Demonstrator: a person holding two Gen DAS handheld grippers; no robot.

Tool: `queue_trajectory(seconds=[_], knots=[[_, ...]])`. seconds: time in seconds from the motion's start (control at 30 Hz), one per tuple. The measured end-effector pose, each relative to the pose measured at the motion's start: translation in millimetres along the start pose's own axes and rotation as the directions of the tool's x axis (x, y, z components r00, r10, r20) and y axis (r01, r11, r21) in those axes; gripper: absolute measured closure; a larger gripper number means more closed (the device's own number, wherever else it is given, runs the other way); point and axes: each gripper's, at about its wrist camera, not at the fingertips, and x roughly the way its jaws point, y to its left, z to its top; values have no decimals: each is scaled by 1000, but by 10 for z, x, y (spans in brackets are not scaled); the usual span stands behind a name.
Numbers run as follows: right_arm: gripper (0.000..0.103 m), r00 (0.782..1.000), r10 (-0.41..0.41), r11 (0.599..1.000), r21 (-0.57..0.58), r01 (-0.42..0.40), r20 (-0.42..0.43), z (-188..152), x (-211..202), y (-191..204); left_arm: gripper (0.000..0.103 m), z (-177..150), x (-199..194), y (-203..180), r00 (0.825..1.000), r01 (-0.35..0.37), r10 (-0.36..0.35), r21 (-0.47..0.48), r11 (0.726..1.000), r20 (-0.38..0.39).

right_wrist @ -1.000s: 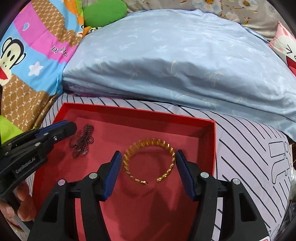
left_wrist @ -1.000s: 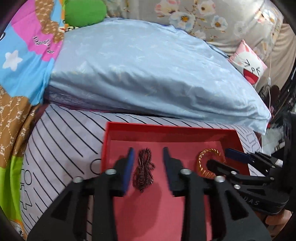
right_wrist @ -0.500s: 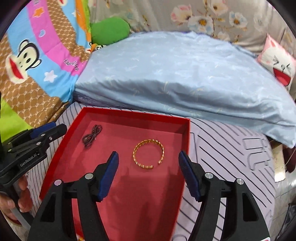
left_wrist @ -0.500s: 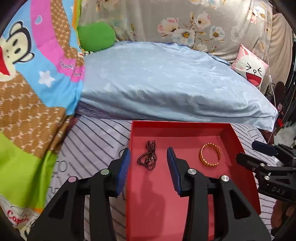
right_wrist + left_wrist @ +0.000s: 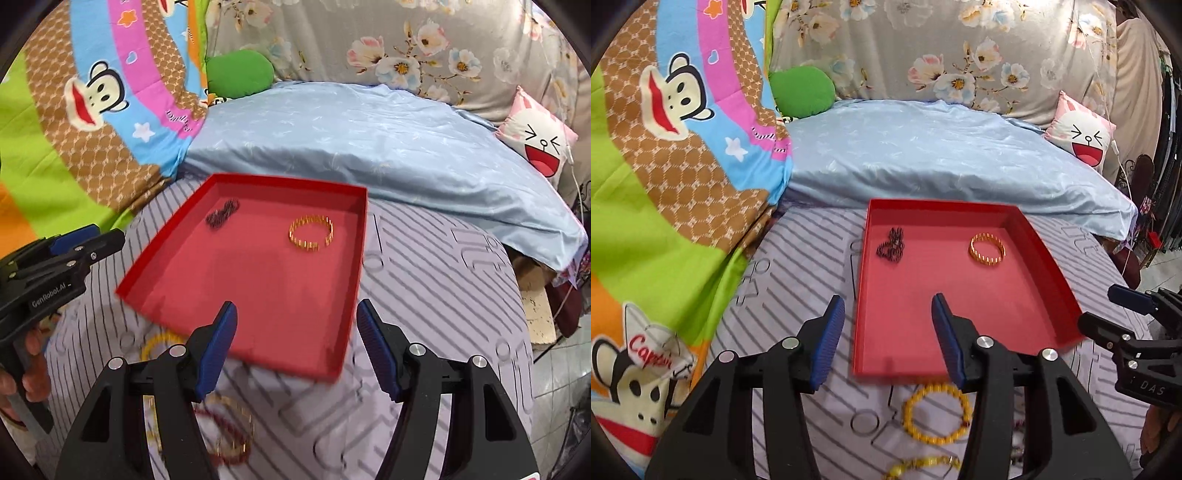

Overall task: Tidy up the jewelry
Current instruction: 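Move both grippers back to the remaining bracelets on the sheet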

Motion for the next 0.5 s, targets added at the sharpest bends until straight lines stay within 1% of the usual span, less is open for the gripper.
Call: queue_trajectory(seconds=[0.17, 0.2, 0.4, 0.5], knots=[[38, 1000, 1, 1000, 7, -1, -21, -393, -149, 34, 56, -389, -113, -32, 999, -22, 22, 11, 1000, -30], [38, 1000, -1, 1000, 9, 2, -24, -463, -171, 44, 56, -497, -135, -15, 999, -20, 20, -2, 1000, -41], [38, 998, 1, 999, 35, 1, -56, -906, -247, 132, 56, -896, -206, 26, 997, -19, 14, -69, 997, -75], [38, 998, -14, 999, 37, 16, -59, -1052, -257, 197, 56, -1068, -254, 4, 997, -42, 37, -71, 997, -70]])
